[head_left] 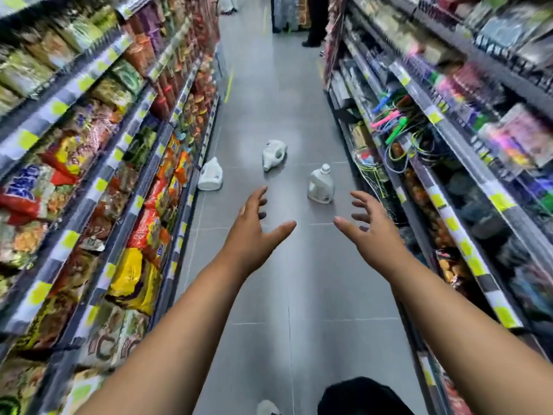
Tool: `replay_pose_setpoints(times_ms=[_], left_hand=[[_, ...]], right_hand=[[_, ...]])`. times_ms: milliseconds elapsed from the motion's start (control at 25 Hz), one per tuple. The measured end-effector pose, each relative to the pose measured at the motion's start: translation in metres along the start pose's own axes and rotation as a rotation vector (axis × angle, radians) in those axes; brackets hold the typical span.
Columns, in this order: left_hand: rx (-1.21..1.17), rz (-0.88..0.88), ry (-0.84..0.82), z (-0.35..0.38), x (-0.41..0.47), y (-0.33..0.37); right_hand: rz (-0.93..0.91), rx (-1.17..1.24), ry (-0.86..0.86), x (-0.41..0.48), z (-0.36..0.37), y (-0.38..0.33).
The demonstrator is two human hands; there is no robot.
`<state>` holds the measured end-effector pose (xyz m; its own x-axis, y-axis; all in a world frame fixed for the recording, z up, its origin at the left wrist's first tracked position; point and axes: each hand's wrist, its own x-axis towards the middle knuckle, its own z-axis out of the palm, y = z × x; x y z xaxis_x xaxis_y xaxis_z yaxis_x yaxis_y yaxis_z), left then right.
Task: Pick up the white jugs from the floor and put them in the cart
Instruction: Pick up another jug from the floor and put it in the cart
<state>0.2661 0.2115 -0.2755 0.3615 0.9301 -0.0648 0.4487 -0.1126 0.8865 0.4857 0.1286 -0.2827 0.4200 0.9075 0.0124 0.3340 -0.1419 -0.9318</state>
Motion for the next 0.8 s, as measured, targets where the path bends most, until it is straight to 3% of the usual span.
replay_pose_setpoints(times_ms=[280, 800], left_hand=[[0.010, 0.000, -0.104, 0.045, 0.178, 0.006], [0.091, -0.059, -0.141, 0.079, 0.494, 0.021]], right_hand=[[0.076, -0.023, 0.108, 0.159, -0.025, 0.048], [0.172, -0.059, -0.005, 0.472, -0.024, 0.096]])
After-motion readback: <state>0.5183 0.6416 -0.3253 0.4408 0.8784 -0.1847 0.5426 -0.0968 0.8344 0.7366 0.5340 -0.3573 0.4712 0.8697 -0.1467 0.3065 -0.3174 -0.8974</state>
